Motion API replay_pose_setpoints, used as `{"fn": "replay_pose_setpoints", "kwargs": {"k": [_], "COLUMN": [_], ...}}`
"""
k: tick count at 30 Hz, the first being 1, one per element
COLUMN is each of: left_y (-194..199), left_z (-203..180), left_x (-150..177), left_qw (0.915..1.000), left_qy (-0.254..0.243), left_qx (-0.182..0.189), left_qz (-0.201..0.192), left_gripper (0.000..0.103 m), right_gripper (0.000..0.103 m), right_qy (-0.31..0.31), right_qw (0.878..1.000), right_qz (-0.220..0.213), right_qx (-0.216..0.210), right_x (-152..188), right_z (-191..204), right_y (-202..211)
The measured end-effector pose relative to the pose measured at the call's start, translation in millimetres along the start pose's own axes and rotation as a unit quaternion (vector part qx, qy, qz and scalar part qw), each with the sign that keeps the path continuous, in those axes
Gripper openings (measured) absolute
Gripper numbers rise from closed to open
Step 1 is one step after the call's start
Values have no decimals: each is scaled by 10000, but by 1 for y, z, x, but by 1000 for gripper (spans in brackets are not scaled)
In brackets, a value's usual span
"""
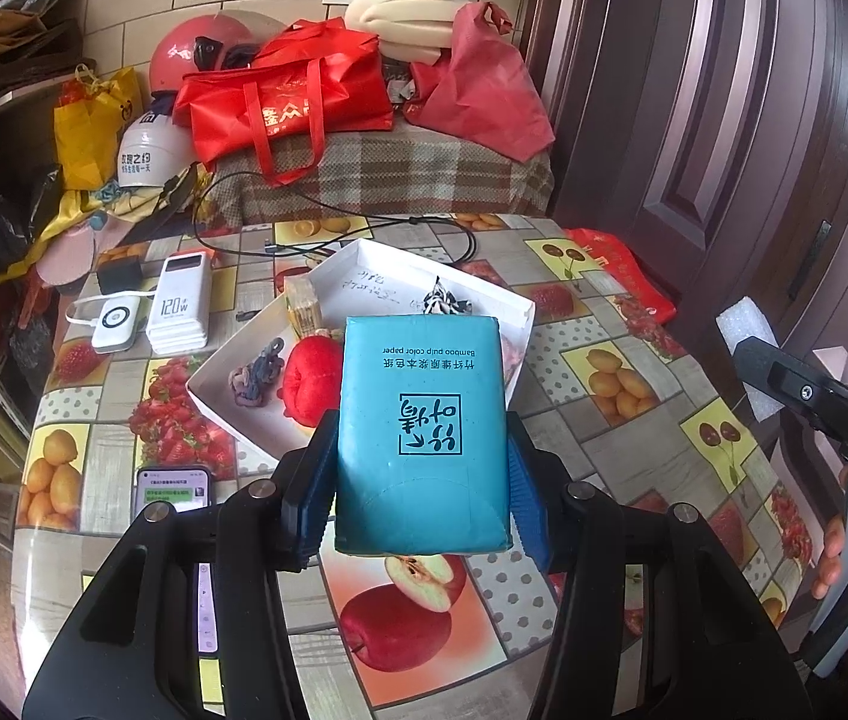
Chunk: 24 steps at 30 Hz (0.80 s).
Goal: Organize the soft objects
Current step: 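Carry the blue tissue box and foam block toward the white tray, then open both tools to drop the tissue box and foam block into the tray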
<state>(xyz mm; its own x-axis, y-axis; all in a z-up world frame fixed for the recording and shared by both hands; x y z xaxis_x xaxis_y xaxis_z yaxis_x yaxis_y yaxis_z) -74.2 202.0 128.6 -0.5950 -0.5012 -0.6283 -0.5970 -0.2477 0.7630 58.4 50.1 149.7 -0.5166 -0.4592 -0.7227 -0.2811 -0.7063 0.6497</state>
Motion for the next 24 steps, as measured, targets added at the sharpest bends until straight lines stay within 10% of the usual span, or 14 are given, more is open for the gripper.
{"fn": "replay_pose_setpoints", "kwargs": {"k": [24], "left_y": [-83], "left_z": [31], "left_x": [-81], "left_qw": [9995], "left_qy": [170], "left_qx": [-8], "left_qz": [261], "left_gripper": [51], "right_gripper": [90], "right_qy": [273], "right_qw": [9990], "right_qz": [313], "right_qx": [-175], "right_x": [-52], "right_z": [15], "right_y": [-86]}}
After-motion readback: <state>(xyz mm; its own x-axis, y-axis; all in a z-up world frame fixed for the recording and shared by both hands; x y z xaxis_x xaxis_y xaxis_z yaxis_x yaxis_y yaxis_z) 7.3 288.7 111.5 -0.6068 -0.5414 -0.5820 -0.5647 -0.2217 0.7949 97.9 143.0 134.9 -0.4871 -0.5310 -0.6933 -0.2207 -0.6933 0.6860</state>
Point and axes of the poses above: each gripper's, at about its wrist camera, not at the fingertips, and y roughly against the way its jaws point, z to its left, x to its underside, the point moved 7 cm from there along -y, roughly the way its jaws point, and after that the axes turned 10 degrees about z, right-handed, at the moved point
